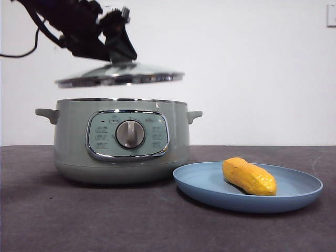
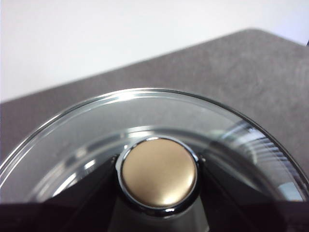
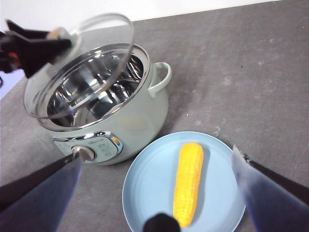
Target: Take the corn out from the steamer,put the corn on the plate,close the lid
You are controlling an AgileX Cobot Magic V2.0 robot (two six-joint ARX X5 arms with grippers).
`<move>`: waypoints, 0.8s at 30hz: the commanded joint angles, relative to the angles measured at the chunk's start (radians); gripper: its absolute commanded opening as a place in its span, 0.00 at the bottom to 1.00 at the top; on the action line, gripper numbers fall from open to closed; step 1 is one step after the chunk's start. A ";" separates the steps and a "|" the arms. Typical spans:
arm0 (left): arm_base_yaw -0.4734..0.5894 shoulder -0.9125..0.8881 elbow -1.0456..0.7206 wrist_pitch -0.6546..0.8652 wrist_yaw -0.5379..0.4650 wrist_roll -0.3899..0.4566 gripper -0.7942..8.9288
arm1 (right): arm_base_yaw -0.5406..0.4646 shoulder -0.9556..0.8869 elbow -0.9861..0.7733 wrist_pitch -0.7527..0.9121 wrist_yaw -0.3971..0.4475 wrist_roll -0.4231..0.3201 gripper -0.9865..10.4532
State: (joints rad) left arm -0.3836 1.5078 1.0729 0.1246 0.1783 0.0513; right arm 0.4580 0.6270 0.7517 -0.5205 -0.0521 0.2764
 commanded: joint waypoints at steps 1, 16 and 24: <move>-0.003 0.024 0.010 0.058 0.008 -0.007 0.07 | 0.001 -0.002 -0.008 0.007 -0.001 -0.004 0.61; -0.004 0.081 0.010 0.034 0.005 -0.048 0.07 | 0.002 -0.002 -0.008 0.003 -0.002 -0.005 0.61; -0.026 0.118 0.010 -0.017 -0.017 -0.047 0.07 | 0.002 -0.002 -0.008 0.003 -0.002 -0.005 0.61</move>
State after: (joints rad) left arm -0.4034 1.5997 1.0840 0.1184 0.1658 0.0265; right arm 0.4580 0.6270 0.7517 -0.5240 -0.0525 0.2764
